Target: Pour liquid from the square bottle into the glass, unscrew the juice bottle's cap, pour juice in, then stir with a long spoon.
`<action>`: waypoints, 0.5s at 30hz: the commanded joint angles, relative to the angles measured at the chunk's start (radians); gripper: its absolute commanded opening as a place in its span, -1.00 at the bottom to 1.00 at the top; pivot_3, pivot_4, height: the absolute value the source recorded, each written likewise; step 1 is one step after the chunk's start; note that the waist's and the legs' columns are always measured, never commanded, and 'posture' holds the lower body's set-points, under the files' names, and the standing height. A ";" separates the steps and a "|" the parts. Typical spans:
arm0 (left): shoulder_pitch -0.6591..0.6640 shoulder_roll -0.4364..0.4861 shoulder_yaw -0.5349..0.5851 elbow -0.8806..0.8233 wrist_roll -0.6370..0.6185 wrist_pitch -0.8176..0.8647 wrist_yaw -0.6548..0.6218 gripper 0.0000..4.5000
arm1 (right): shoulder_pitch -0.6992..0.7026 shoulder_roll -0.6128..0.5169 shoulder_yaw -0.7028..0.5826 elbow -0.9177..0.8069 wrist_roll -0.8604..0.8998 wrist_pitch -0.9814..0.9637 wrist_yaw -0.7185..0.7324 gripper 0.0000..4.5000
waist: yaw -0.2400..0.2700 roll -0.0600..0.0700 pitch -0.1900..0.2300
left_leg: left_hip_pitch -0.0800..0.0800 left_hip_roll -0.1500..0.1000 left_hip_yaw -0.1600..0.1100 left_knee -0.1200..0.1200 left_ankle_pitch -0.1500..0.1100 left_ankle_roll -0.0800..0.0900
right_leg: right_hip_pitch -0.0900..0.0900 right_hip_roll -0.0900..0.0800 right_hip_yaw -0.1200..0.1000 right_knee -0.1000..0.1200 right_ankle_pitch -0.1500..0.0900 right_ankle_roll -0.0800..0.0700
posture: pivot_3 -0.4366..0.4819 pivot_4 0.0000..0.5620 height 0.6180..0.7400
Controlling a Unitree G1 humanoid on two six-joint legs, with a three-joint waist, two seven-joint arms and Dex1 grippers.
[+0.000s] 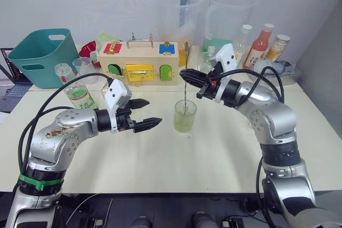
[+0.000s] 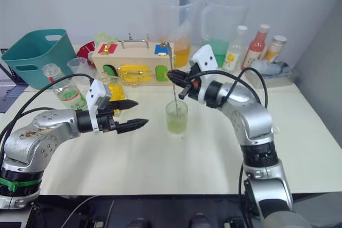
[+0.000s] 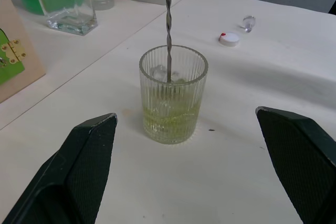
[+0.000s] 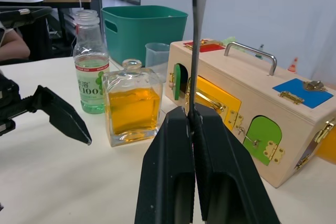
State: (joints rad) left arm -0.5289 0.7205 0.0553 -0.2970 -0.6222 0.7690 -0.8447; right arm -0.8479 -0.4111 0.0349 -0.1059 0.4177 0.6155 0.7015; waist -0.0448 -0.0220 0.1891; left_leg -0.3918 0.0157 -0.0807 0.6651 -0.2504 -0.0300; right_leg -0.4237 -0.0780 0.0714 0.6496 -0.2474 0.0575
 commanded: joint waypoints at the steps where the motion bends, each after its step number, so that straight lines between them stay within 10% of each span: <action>1: 0.001 0.016 0.009 -0.019 0.010 -0.021 -0.012 0.99 | 0.008 0.019 -0.022 -0.068 0.081 0.039 0.024 -1.00 | 0.000 0.000 0.000 | 0.000 0.000 0.000 0.000 0.000 0.000 | 0.000 0.000 0.000 0.000 0.000 0.000 | -0.05 -0.47 1.00; 15: 0.015 0.008 0.048 0.008 0.017 -0.049 -0.031 0.99 | -0.066 -0.019 -0.116 -0.087 0.152 0.074 -0.007 -1.00 | -0.001 0.000 0.000 | 0.000 0.000 0.000 0.000 0.000 0.000 | 0.000 0.000 0.000 0.000 0.000 0.000 | -0.05 -0.47 1.00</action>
State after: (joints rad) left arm -0.5110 0.7222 0.0625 -0.2825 -0.5951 0.7500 -0.8677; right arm -0.8851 -0.4118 -0.0418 -0.1487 0.5394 0.6874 0.6950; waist -0.0460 -0.0220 0.1891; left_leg -0.3918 0.0159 -0.0808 0.6651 -0.2504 -0.0300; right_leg -0.4239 -0.0778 0.0713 0.6498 -0.2474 0.0575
